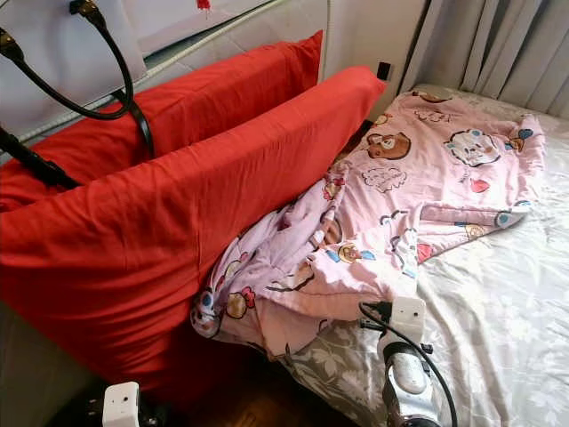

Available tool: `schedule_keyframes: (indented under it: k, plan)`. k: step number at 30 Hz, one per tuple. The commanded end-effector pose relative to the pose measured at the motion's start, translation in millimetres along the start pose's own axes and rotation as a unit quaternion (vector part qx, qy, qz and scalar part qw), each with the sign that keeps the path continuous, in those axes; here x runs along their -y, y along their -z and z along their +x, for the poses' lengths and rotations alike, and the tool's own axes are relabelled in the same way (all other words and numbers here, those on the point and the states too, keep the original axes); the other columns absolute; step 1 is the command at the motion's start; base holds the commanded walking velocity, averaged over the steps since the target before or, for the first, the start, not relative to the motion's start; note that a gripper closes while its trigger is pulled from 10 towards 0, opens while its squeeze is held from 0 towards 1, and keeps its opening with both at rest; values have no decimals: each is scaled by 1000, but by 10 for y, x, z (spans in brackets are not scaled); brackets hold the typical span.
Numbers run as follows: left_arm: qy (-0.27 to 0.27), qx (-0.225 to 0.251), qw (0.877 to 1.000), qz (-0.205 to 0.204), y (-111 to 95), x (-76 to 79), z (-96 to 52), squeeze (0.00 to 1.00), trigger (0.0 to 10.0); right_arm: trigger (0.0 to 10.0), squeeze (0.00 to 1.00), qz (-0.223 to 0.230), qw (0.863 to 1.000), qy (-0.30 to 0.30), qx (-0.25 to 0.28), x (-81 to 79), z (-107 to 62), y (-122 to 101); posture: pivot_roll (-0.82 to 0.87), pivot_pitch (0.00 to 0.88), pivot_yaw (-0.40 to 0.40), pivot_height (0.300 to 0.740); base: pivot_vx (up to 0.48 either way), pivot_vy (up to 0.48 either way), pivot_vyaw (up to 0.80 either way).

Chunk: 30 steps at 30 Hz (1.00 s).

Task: Clean up the room

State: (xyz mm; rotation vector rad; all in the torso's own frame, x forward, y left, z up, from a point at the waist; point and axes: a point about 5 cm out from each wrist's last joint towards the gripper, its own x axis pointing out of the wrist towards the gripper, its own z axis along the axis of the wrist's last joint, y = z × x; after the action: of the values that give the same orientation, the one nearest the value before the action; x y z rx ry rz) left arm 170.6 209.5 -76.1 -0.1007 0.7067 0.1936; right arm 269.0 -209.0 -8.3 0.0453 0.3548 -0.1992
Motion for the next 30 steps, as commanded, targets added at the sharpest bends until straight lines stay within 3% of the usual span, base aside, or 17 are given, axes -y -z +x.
schedule_keyframes:
  k: [1, 18, 30]
  plan:
    - [-5, -17, 1000, 8, 78, -68, -34, 0, 10000, 10000, 0, 0, 1000, 1, -1, -11, -12, 21, 1, 136, -5, 740, 0, 0, 0]
    - [-7, -52, 999, 12, 222, -115, -90, 0, 10000, 10000, 0, -3, 1000, 17, 8, 54, -12, -2, -7, 132, -6, 740, 0, 0, 0]
    - [-7, -70, 997, 16, 293, -148, -123, 0, 10000, 10000, 0, -3, 1000, 22, 12, 55, -14, -7, -9, 119, -2, 740, -228, 0, 0]
